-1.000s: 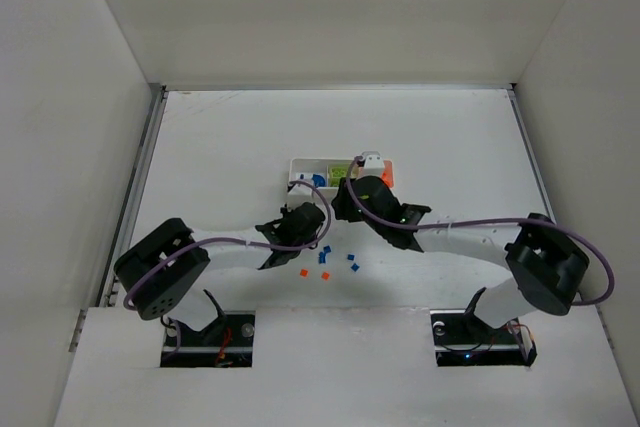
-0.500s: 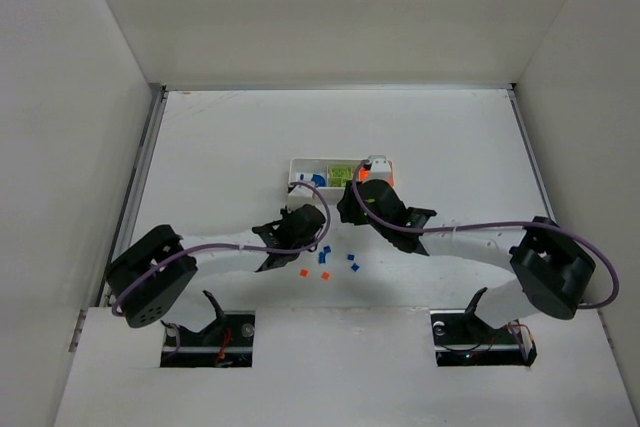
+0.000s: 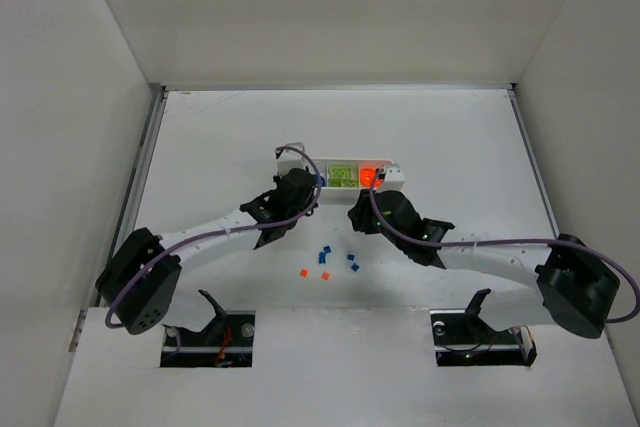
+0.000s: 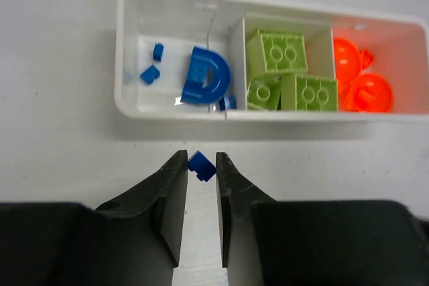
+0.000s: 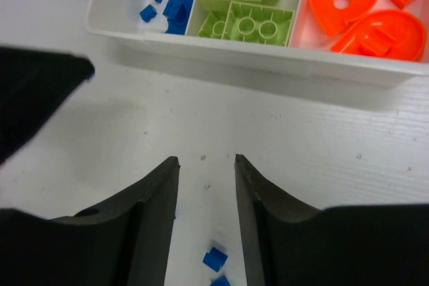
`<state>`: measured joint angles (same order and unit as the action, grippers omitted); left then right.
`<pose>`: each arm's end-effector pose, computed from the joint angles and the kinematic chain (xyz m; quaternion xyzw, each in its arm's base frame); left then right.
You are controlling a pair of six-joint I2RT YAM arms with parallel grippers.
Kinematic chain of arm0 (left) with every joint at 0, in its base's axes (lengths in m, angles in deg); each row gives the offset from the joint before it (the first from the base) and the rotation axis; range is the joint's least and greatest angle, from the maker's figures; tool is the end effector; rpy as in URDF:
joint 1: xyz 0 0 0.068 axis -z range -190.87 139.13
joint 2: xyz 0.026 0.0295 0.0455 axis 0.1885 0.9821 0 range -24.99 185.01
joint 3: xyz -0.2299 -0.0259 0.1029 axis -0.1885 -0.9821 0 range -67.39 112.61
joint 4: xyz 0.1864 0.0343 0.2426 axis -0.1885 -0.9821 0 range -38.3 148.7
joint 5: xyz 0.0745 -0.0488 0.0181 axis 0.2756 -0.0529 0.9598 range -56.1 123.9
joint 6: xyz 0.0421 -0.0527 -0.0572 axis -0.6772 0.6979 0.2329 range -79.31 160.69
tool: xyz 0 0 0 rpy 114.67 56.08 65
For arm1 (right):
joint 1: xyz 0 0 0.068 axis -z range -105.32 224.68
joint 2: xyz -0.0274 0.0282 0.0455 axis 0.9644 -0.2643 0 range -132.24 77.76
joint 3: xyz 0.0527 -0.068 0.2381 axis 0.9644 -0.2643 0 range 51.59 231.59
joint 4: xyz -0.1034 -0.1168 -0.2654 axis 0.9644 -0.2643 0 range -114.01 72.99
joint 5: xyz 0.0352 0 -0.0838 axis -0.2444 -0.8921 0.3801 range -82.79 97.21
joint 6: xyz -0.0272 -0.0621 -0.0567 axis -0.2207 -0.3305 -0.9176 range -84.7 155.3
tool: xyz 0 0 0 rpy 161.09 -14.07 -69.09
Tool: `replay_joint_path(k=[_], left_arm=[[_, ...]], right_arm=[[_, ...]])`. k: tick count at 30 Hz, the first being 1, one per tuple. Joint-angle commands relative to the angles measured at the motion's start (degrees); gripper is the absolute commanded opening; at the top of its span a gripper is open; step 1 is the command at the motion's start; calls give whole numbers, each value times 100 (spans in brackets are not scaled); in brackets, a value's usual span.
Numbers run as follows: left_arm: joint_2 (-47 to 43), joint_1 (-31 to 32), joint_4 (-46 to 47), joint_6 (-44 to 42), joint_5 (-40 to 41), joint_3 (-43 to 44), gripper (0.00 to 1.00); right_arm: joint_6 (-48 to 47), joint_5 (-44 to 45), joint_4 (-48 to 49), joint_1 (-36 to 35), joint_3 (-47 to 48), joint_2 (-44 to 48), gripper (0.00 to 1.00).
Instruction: Sort the legos into containers by color
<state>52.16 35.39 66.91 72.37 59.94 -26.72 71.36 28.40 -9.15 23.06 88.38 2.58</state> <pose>0.2775 -0.2399 0.1561 -0.0085 0.8442 -0.1640 0.5103 0.2410 0.2583 0.1387 -0.0252 0.8580 0.2225 0.4623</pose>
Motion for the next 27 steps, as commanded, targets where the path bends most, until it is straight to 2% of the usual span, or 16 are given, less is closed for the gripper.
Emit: replay_joint_path(k=[1,7,12,15,21,27], left_arm=[[318,-227,295,-259,-99,546,17],[1055,-640,471,-461,-161,1144,17],[1601,-746,489,-549,-205,1497,20],[1742,-755,489,-532,-205,1576,25],[1489,-649,489,-549,-73,1489,40],[707,-553,489,-505,-47,1006,42]], right_arm=[[218,34,-38,-212,-242,275,42],[403,8,-618,-1037,-445,530,40],[420,34,-847,-1855,-305,303,43],[446,43,-777,-1997,-226,57,45],[324,113,-479,-1988,73,-470,50],[174,148,-382,-1988,582,-1121,50]])
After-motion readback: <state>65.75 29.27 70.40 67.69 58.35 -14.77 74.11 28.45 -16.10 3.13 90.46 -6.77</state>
